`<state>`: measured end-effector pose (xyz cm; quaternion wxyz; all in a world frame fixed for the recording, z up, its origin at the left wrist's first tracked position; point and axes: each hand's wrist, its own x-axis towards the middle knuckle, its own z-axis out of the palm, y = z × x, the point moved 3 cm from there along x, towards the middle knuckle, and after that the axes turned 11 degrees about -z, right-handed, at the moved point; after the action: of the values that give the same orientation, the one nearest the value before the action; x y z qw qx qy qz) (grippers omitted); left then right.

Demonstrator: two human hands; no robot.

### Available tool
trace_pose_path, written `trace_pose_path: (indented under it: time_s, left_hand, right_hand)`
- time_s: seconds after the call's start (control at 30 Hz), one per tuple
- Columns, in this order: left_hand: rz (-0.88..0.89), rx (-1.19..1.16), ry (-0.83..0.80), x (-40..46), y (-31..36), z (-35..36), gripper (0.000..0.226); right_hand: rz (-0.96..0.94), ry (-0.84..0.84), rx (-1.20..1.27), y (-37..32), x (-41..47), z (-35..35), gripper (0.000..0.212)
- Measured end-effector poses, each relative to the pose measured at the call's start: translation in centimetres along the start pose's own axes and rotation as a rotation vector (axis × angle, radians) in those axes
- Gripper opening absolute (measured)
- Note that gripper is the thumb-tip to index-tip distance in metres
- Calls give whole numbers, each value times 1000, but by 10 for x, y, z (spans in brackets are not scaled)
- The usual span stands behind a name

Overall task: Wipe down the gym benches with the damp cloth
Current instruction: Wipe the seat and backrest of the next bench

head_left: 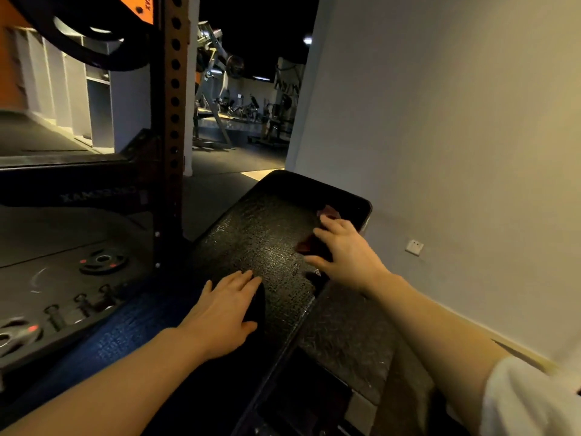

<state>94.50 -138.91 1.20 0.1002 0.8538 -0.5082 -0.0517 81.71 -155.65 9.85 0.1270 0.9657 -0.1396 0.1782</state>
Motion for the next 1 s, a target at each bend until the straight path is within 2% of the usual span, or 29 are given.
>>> trace_pose_path:
  time_s: [0.07, 0.13, 0.23, 0.3, 0.4, 0.47, 0.53, 0.57, 0.63, 0.7, 0.77, 0.9, 1.0]
  left_hand:
    - [-5, 1, -8, -1, -2, 2, 79]
    - [-18, -10, -10, -1, -9, 5, 78]
    - [-50, -65, -4, 2, -23, 11, 73]
    - [-90, -119, 26, 3, -35, 13, 68]
    - [-179, -181, 88, 6, -54, 14, 65]
    - [-240, -201, 102, 6, -68, 15, 66]
    - [-290, -204, 103, 4, -82, 19, 67]
    - [-306, -204, 93, 1, -88, 21, 68]
    - [-313, -195, 65, -4, -97, 26, 68]
    - [-305, -172, 31, -7, -103, 27, 70]
    - [-295, -145, 3, -5, -107, 25, 72]
    - [-290, -157, -11, -3, -108, 22, 73]
    - [-304, -229, 40, -6, -110, 21, 74]
  right_hand:
    - [-63, -21, -62, 9, 1, 13, 54]
    - [-23, 5, -131, 15, 3, 21, 53]
    - [86, -87, -37, 9, 6, 40, 57]
    - [57, -120, -9, -13, 11, 45, 57]
    - [-113, -233, 63, -56, 12, 51, 55]
    - [-303, -318, 98, -94, 10, 61, 54]
    - [-472, -347, 41, -120, 17, 72, 53]
    - [-490, -332, 7, -120, 28, 75, 53]
    - [-379, -282, -38, -103, 63, 76, 52]
    - [-180, -252, -9, -82, 97, 73, 52]
    - [-91, -244, 24, -81, 119, 80, 52]
    - [-248, -294, 117, -133, 126, 102, 51]
    - [-371, -315, 170, -166, 102, 110, 52]
